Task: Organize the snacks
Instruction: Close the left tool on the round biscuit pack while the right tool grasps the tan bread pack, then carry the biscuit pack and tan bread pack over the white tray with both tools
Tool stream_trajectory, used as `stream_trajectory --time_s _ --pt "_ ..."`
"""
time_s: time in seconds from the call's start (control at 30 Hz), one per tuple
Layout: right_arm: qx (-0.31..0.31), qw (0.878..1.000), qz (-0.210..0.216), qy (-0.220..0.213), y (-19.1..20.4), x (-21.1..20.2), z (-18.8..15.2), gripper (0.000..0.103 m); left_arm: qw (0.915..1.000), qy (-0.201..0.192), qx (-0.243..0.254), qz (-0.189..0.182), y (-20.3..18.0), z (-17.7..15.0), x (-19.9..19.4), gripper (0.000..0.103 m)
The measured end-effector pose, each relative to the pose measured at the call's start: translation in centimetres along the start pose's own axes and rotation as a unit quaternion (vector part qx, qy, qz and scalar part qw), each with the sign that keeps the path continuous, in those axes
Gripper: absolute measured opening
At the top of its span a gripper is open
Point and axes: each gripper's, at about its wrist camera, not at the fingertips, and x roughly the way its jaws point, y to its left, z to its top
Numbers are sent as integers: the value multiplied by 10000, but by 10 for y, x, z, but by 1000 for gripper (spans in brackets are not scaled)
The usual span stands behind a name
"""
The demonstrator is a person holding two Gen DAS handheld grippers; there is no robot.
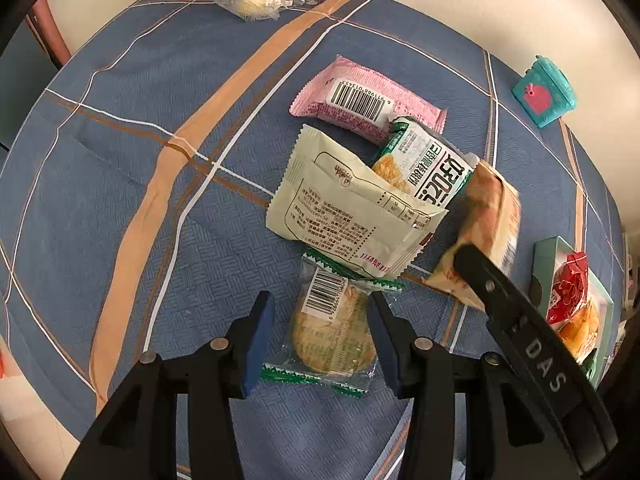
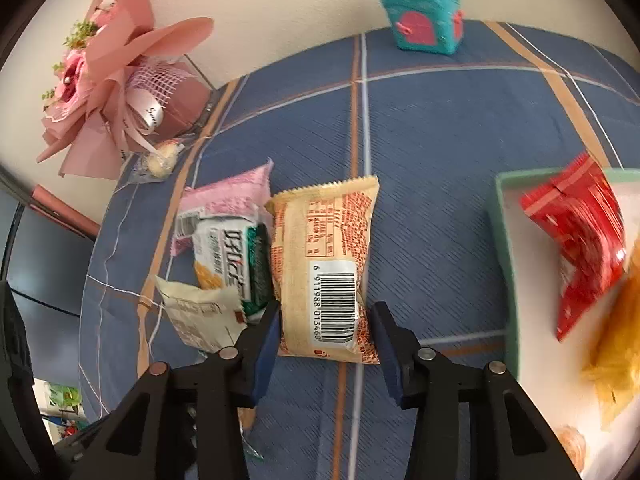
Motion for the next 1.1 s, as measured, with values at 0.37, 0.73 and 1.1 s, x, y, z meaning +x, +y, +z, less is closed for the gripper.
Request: stream_trajectory --time_s 0.37,0.73,1.1 --pt "2 9984 -388 403 -13 -17 -25 44 9995 207 -100 -220 2 -4 7 56" --pt "-48 9958 -587 702 -17 -30 -50 44 9994 232 222 99 -16 -18 19 57" --pt "-162 9965 -431 693 -17 -57 -67 37 9994 161 36 -290 -11 -43 1 51"
